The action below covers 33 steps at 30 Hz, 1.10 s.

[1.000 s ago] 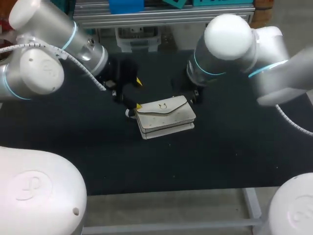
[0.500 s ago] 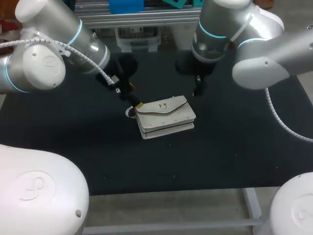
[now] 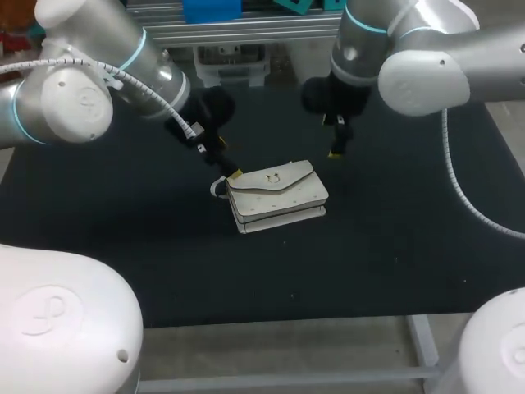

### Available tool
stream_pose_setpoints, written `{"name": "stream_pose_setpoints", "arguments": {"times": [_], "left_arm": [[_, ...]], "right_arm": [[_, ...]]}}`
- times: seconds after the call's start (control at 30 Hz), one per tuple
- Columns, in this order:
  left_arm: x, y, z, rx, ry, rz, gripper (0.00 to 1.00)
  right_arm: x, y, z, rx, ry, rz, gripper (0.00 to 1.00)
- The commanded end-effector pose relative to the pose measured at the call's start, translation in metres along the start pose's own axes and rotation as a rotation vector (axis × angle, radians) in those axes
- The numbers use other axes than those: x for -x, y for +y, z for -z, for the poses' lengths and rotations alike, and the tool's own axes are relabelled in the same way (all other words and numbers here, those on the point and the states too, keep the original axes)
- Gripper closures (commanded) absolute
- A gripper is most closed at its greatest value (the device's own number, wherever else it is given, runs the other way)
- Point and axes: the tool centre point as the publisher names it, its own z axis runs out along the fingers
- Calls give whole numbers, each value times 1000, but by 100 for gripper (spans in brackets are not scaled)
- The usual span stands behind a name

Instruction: Pick up the bag, open it, inspect its contents, close it, and place it on the opposite side

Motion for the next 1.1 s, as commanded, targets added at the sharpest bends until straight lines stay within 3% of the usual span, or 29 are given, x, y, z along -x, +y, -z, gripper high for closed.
{"name": "stream_pose_setpoints", "arguments": {"times": [0.03, 0.17, 0.37, 0.6, 0.77, 1.1], "left_arm": [[0, -8, -5, 14, -51, 149, 0], [-3, -14, -9, 48, -46, 402, 0], [1, -13, -14, 56, -15, 735, 0], [8, 1, -19, 4, 65, 1051, 0], [5, 9, -17, -52, 108, 1145, 0], [-10, 21, -22, -161, 172, 1359, 0]], "right_arm": [[16, 13, 2, 16, 63, -67, 0], [32, 18, 12, 69, 67, -255, 0], [35, 25, 19, 131, 144, -525, 0], [25, 41, 20, 158, 271, -732, 0], [17, 44, 20, 160, 287, -867, 0], [-7, 30, 18, 241, 348, -1114, 0]]}}
